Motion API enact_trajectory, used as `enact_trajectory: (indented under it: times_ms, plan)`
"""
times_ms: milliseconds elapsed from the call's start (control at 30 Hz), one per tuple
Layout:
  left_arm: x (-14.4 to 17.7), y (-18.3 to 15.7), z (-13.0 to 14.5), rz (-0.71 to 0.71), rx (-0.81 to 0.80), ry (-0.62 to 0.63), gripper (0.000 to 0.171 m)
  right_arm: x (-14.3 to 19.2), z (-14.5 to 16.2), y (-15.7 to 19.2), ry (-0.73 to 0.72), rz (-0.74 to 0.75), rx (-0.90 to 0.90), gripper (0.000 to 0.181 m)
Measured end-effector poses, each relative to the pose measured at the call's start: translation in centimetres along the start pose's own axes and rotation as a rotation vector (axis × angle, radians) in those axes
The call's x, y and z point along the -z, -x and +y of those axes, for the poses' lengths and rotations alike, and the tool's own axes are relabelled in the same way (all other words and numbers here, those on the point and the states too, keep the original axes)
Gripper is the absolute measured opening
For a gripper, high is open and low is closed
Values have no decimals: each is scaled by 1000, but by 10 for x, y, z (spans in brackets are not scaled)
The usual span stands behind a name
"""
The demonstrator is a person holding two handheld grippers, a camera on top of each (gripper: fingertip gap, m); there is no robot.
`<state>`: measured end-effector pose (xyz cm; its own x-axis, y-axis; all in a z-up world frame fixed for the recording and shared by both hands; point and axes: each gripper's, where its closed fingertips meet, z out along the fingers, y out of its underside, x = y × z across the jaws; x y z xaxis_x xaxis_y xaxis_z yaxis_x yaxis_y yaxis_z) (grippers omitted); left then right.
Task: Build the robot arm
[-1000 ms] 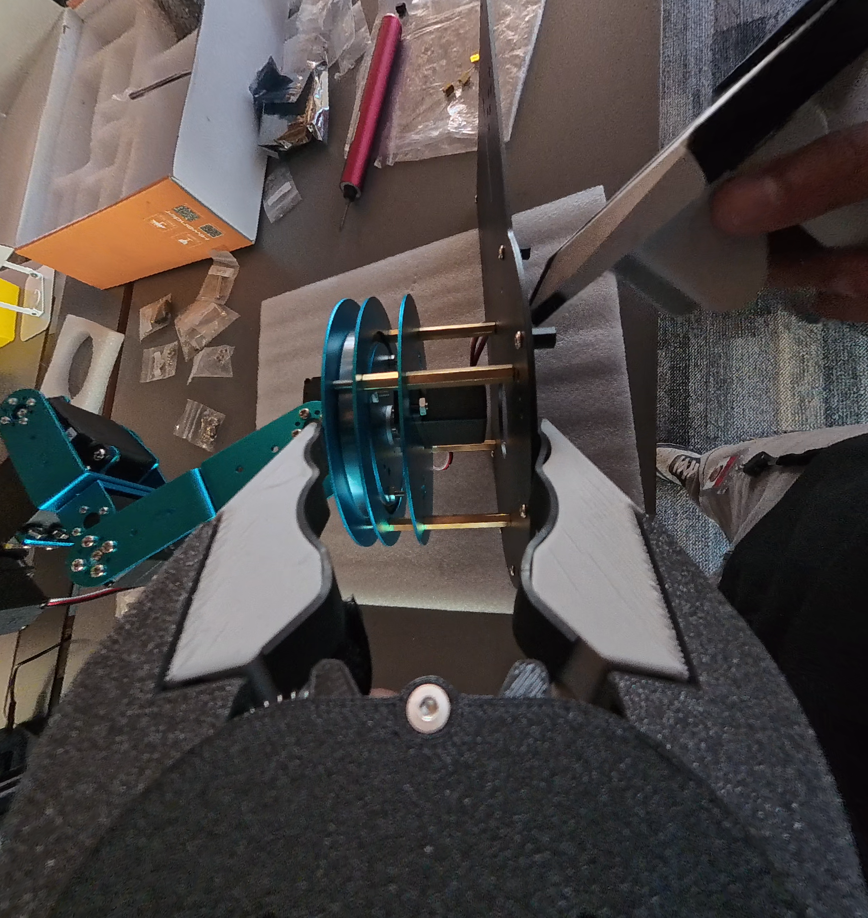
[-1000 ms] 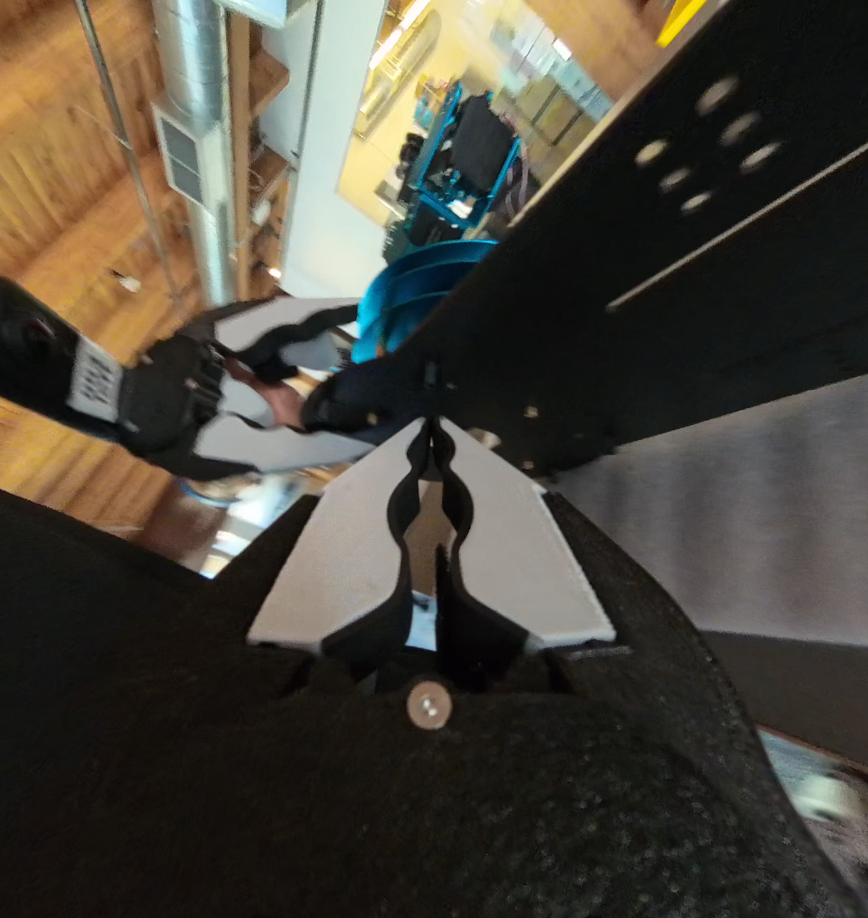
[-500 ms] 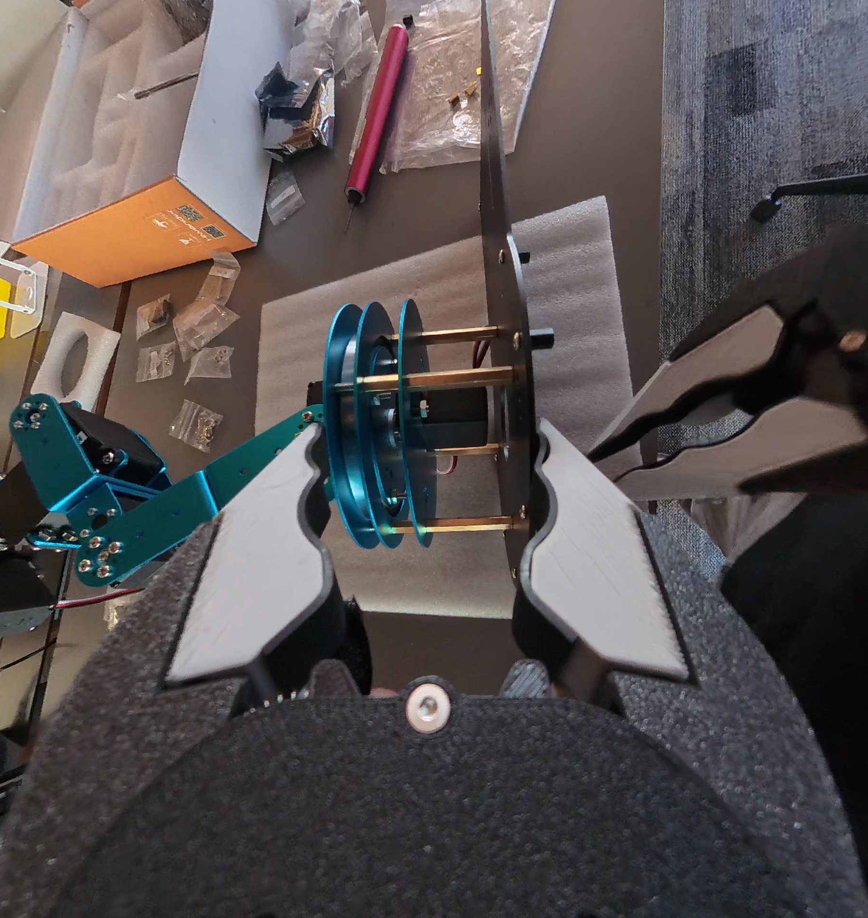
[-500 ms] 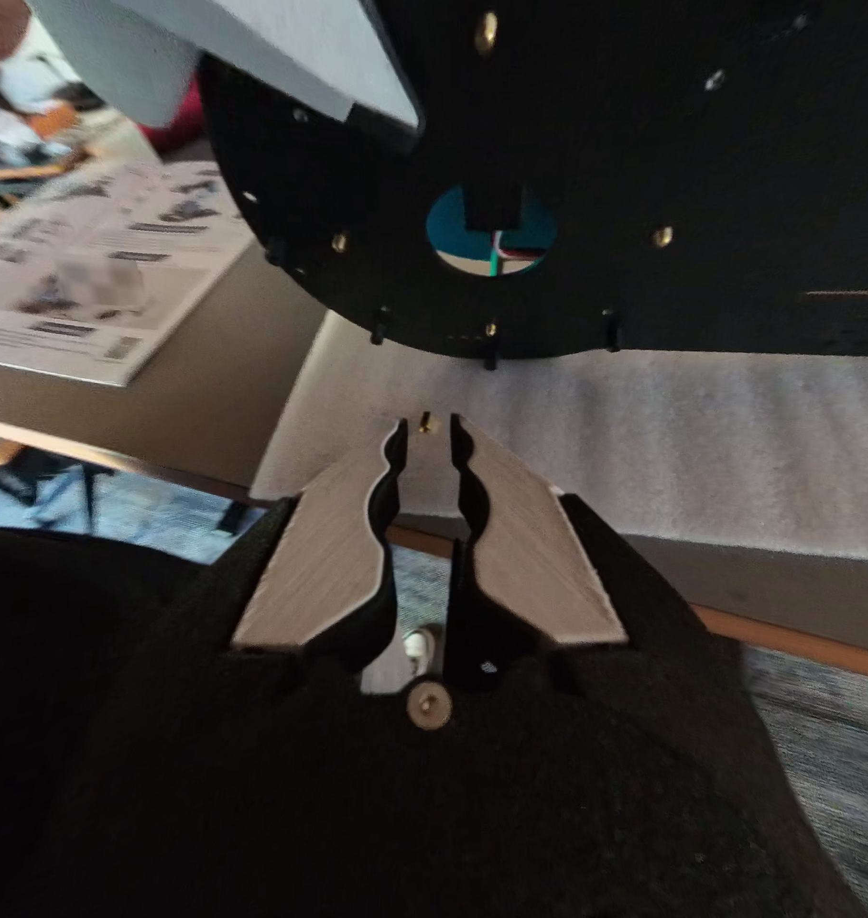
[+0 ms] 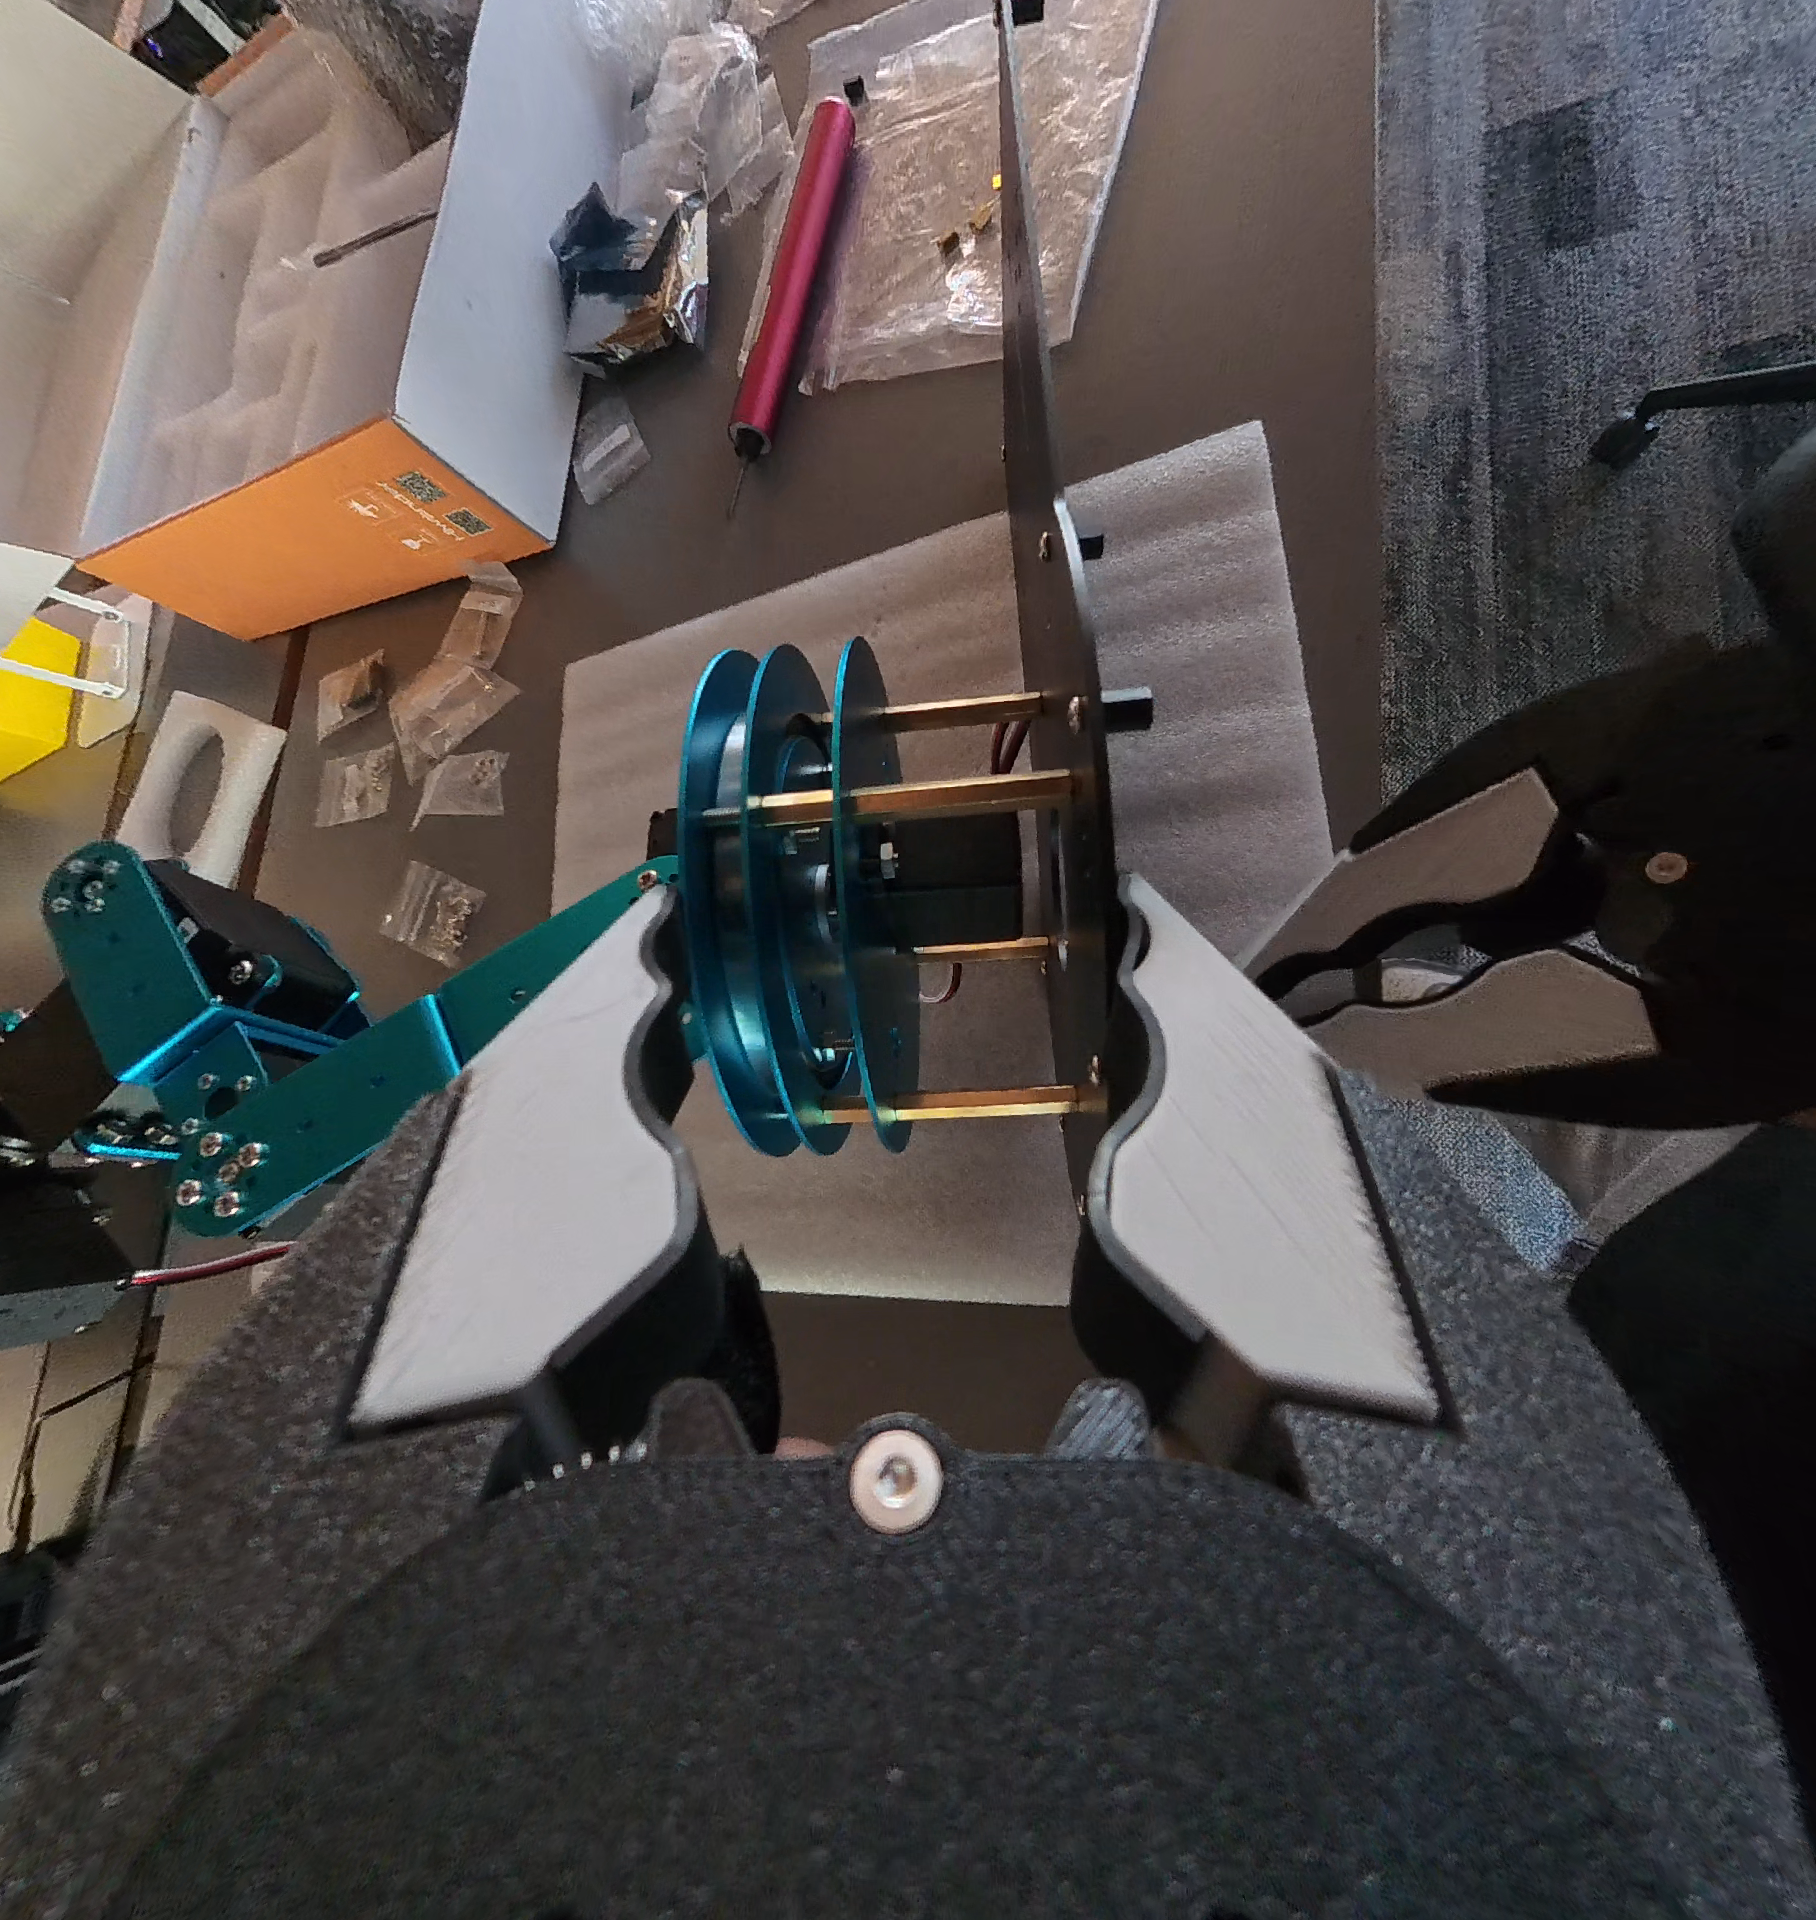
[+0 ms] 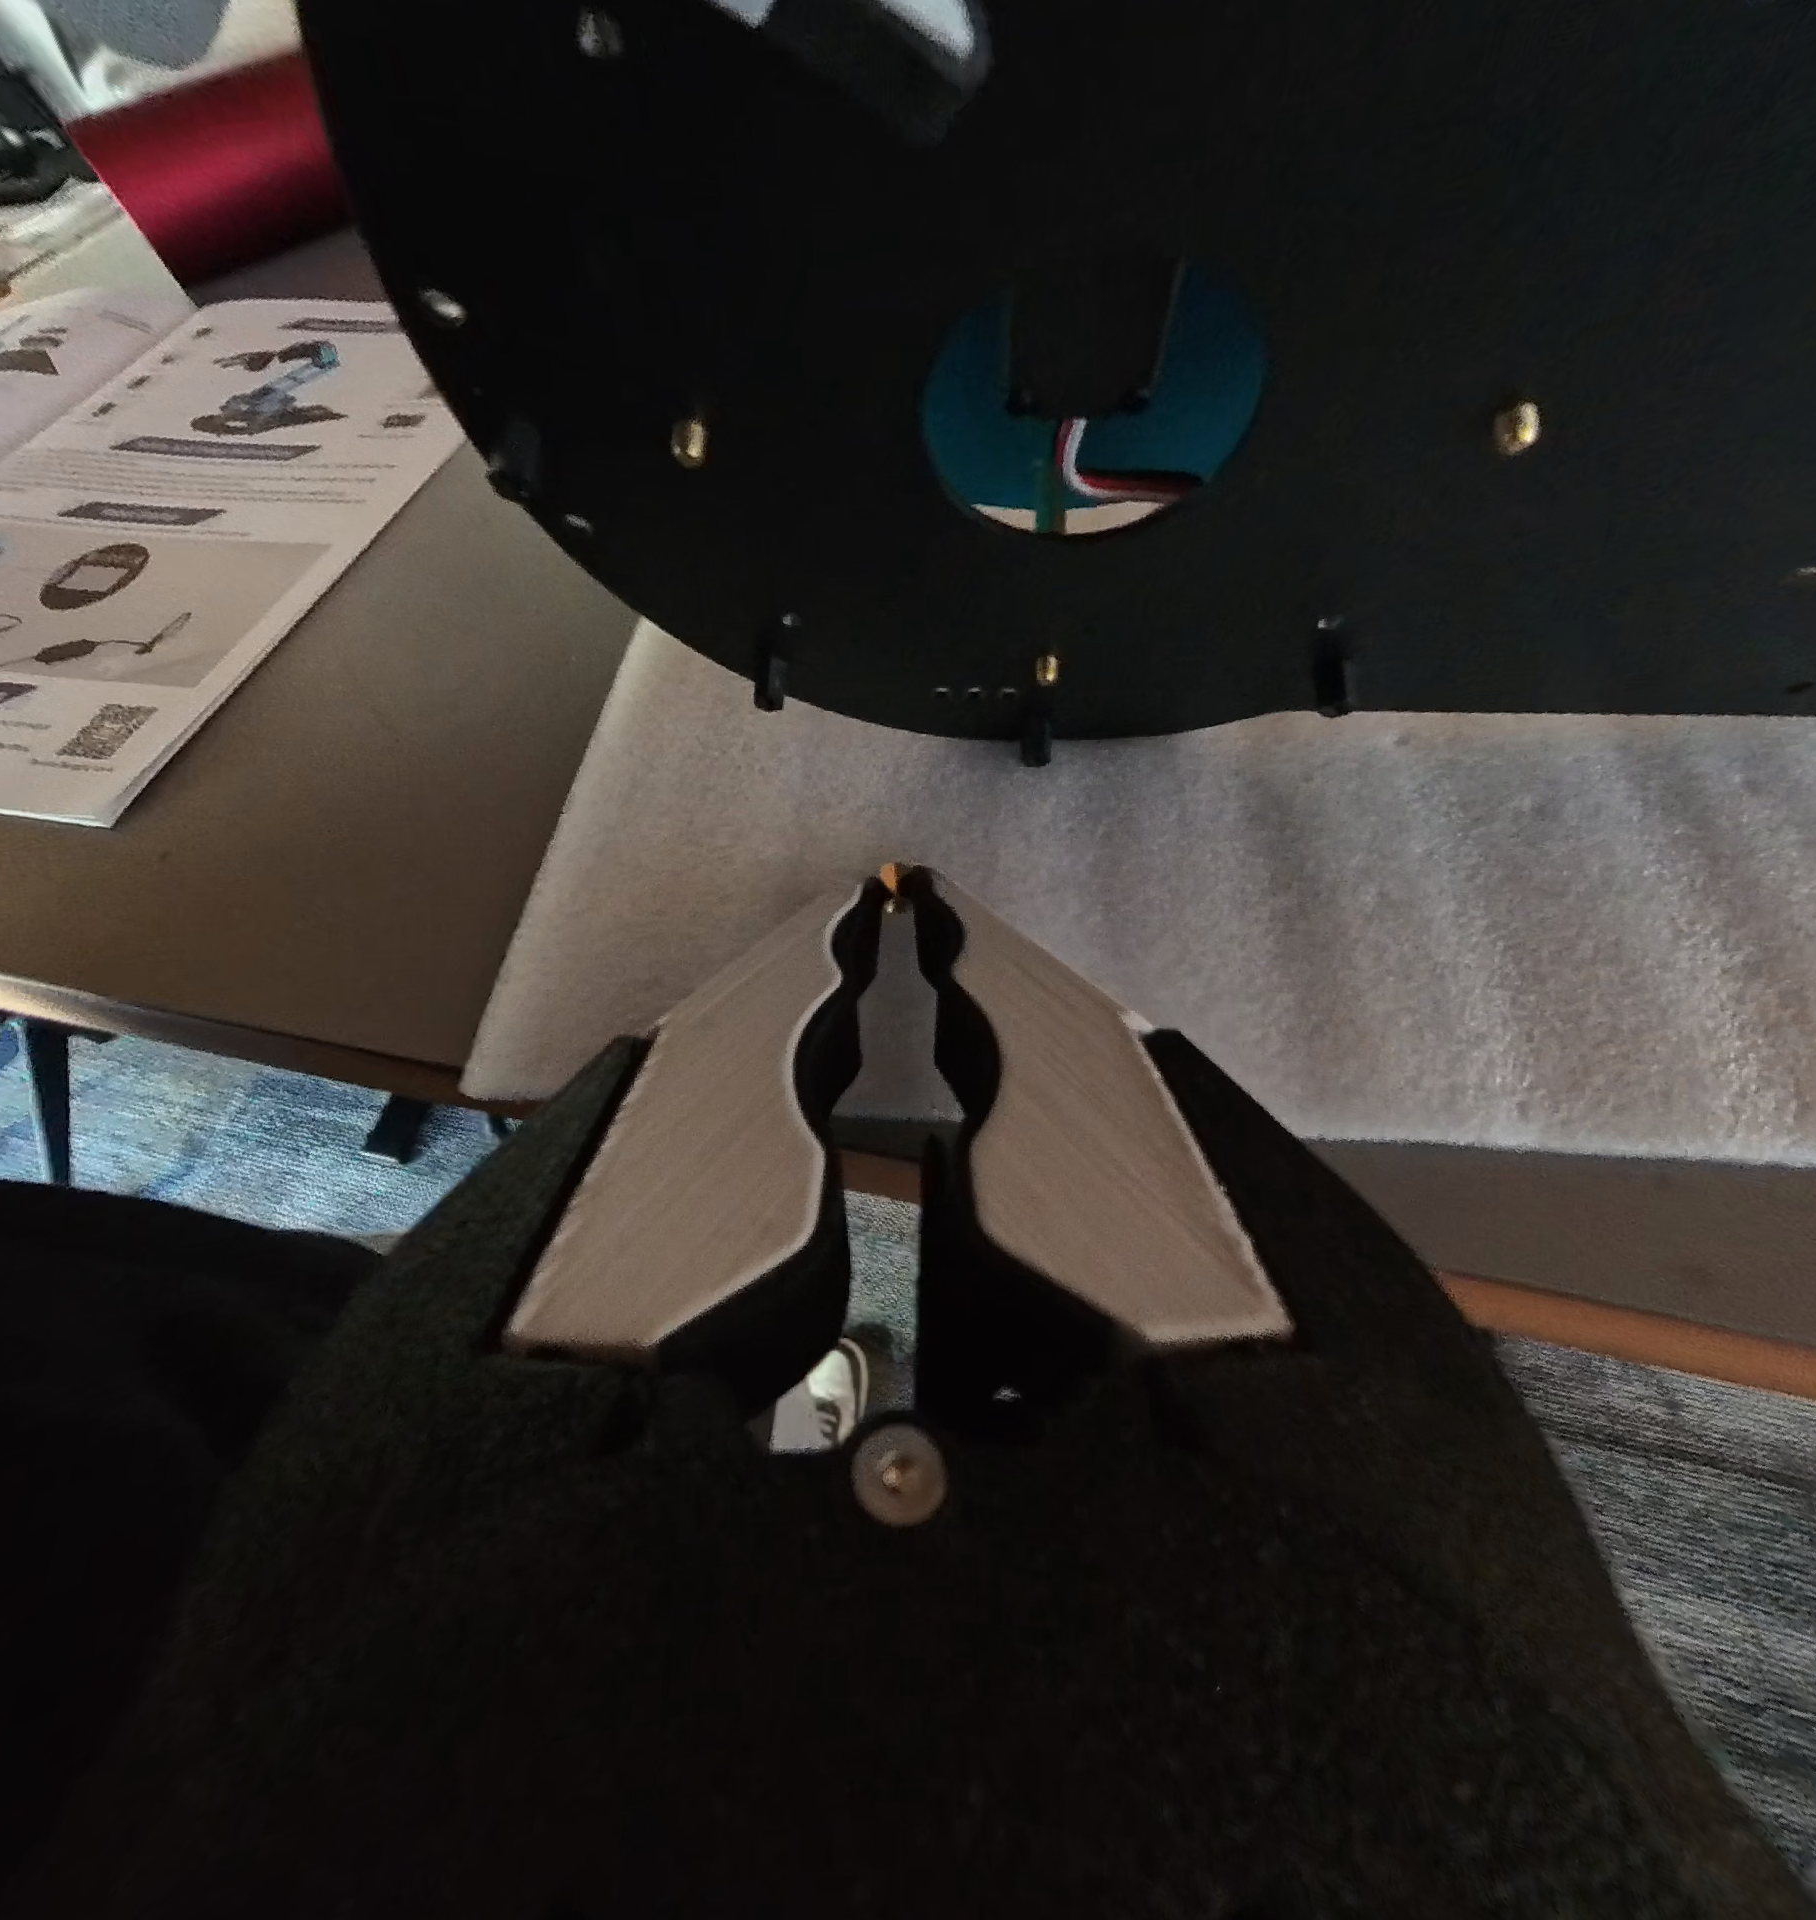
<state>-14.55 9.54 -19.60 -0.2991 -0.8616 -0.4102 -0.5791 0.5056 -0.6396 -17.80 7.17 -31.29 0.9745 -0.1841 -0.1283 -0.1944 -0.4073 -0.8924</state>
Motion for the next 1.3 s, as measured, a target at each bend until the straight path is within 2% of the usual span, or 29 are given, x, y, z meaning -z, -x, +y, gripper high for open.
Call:
enact_trajectory:
  times_ms: [100,200,267,367,567,867,1033,1167,1300]
  plan:
    - [1,-1,0,-9,-5,-1,80,9,-4,-8,-66,-15,-85,5]
    - [1,-2,-1,-17,-6,-7,80,32,-40,-21,-261,-36,-170,5]
    - [1,-3,-1,-21,-6,-12,80,46,-66,-24,-389,-29,-121,5]
    - [1,-3,-2,-24,-10,-17,80,54,-89,-20,-484,-20,-31,5]
    - [1,-3,-2,-24,-16,-12,80,60,-102,-22,-535,-21,8,4]
    - [1,-4,-2,-30,-27,-10,80,58,-103,-20,-499,-19,28,4]
    - [1,-4,-2,-34,-30,-14,80,58,-102,-19,-397,-117,-180,4]
    - [1,-5,-3,-41,-43,-18,80,60,-101,-18,-284,-185,-260,4]
    - [1,-5,-3,-42,-45,-20,80,60,-101,-17,-218,-326,-443,4]
